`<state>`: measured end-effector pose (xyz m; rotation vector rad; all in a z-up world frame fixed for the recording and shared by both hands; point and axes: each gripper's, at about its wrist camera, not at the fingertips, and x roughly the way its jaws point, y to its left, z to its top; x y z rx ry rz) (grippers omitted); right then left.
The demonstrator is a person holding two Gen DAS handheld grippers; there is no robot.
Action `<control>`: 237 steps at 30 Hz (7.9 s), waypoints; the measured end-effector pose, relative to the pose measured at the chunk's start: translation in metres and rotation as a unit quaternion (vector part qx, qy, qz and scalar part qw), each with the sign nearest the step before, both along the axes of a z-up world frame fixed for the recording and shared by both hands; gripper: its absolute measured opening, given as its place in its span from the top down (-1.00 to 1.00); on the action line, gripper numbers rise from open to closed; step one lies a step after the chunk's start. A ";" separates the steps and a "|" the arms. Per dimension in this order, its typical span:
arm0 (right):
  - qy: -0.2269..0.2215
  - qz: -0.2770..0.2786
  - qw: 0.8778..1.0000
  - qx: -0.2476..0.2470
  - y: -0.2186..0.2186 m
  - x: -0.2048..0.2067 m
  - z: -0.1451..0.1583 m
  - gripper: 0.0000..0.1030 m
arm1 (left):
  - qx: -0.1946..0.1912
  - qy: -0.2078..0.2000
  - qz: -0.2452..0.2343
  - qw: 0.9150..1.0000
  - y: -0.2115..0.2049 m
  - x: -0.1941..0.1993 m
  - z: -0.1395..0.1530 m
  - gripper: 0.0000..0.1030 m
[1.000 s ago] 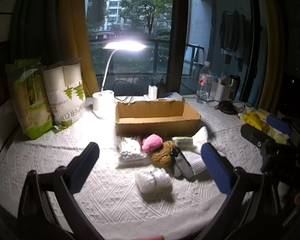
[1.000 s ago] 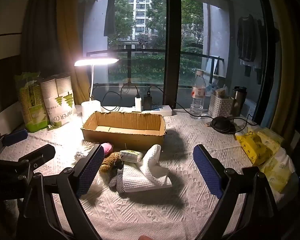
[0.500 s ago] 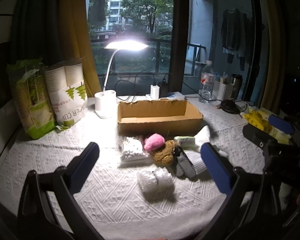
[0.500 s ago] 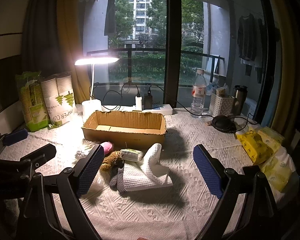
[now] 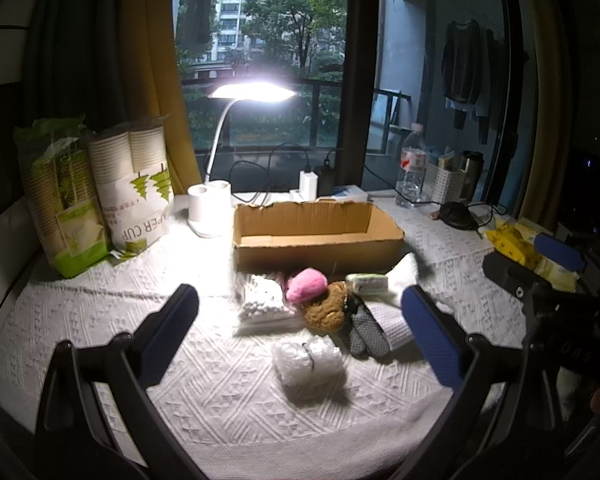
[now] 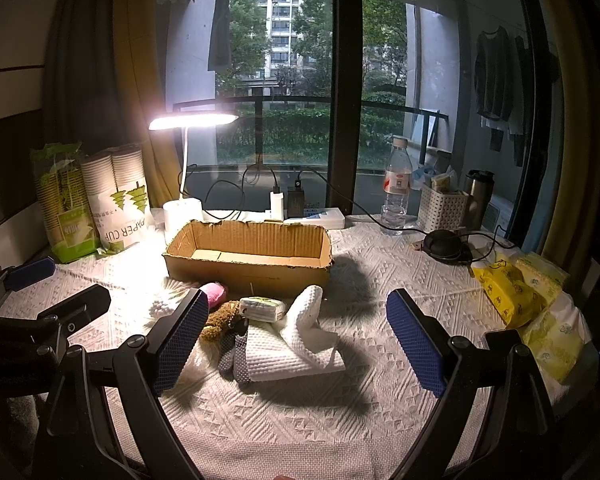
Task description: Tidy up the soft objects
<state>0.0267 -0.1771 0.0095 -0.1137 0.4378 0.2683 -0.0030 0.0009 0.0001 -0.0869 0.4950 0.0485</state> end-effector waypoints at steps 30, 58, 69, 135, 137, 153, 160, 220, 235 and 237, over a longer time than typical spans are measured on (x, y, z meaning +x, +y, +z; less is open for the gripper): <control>0.000 0.000 1.000 0.000 0.000 -0.001 0.001 -0.81 | -0.002 0.000 0.001 1.000 0.002 0.001 0.001 -0.98; 0.010 -0.003 1.000 -0.006 -0.004 0.013 -0.006 -0.81 | 0.002 0.019 -0.003 1.000 -0.003 0.021 -0.011 -0.98; 0.073 -0.021 0.997 -0.004 -0.020 0.056 -0.049 -0.81 | 0.004 0.086 0.008 0.996 0.002 0.058 -0.055 -0.98; 0.187 0.109 0.976 -0.014 0.023 0.109 -0.121 0.80 | -0.022 0.178 -0.056 0.982 0.009 0.082 -0.105 -0.17; 0.185 0.112 0.976 -0.017 0.024 0.107 -0.119 0.80 | -0.021 0.176 -0.057 0.983 0.008 0.081 -0.103 -0.17; 0.131 0.108 0.985 0.006 0.003 0.101 -0.075 0.89 | -0.007 0.140 -0.049 0.989 0.011 0.088 -0.073 -0.17; 0.098 0.101 0.990 0.012 -0.012 0.102 -0.047 0.89 | 0.001 0.113 -0.054 0.992 0.009 0.099 -0.050 -0.17; 0.163 0.120 0.979 0.012 0.033 0.280 -0.090 0.88 | -0.029 0.139 -0.070 0.987 -0.001 0.282 -0.093 -0.19; 0.168 0.107 0.980 -0.001 0.031 0.266 -0.080 0.19 | -0.035 0.140 -0.049 0.988 0.008 0.273 -0.083 -0.56; 0.162 0.103 0.981 -0.001 0.029 0.261 -0.074 0.06 | -0.034 0.133 -0.043 0.990 0.009 0.268 -0.078 -0.60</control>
